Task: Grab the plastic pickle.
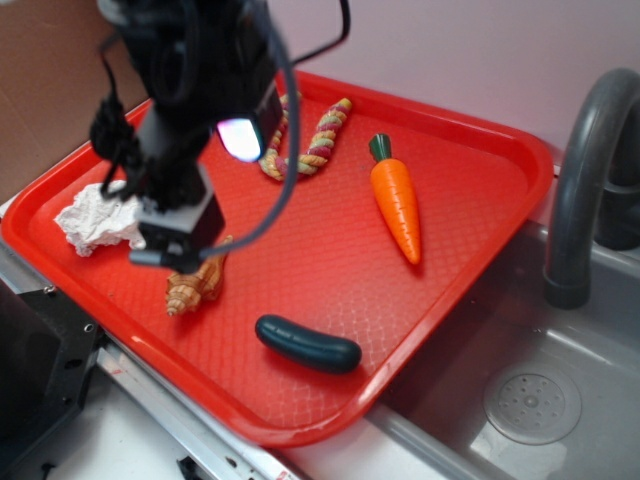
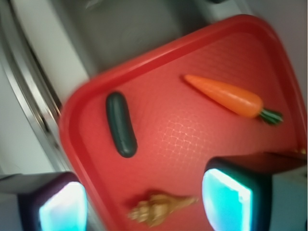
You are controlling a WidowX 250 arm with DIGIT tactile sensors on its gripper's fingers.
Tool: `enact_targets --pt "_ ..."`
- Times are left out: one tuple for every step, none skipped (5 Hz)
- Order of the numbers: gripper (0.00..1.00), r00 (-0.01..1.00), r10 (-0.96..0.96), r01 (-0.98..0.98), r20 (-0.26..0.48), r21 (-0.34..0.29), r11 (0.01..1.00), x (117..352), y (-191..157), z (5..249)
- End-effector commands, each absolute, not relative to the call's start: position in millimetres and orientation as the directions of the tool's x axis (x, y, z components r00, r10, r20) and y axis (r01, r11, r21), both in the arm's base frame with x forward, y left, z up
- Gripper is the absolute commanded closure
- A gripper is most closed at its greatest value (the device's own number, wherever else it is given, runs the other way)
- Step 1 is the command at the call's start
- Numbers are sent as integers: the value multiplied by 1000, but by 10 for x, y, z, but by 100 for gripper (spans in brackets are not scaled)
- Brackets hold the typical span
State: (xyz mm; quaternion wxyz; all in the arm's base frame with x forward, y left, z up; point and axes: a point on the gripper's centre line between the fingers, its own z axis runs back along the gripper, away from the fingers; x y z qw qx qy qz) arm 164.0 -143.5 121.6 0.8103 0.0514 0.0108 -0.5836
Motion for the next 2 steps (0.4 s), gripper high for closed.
enact_targets --pt "0 197 -972 977 -132 114 183 1461 -1377 692" --pt "0 217 -972 974 -90 84 210 1448 -1467 484"
